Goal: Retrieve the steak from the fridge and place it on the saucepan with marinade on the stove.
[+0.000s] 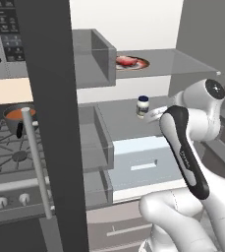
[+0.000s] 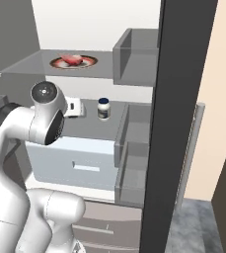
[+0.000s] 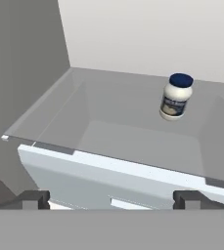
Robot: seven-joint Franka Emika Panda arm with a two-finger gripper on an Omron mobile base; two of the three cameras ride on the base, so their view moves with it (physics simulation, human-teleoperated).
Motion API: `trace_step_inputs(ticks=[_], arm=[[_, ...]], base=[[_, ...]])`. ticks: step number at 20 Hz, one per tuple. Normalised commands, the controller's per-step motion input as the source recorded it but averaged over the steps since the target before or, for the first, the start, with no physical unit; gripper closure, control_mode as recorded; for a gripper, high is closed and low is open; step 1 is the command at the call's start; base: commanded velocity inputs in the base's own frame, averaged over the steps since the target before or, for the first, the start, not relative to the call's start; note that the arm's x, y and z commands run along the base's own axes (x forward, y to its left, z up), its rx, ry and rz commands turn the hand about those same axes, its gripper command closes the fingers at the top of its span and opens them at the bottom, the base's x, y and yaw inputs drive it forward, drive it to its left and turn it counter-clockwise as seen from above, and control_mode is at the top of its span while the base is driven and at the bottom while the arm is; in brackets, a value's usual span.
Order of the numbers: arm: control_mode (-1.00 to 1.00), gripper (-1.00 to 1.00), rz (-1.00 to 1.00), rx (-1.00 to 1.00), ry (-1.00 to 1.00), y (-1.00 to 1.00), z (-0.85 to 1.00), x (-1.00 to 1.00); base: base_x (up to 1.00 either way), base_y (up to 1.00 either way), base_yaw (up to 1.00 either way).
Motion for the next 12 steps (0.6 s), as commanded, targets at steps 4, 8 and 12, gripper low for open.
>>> trace_step_inputs(ticks=[4,8,12], arm=[[1.0,-1.0,0.0,0.0,0.0,0.0,0.0,0.0],[1.0,-1.0,0.0,0.0,0.0,0.0,0.0,0.0],[1.0,-1.0,0.0,0.0,0.0,0.0,0.0,0.0]], base=[[1.0,0.33,-0.12],[1.0,0.29,-0.1],[0.92,0.21,-0.07]])
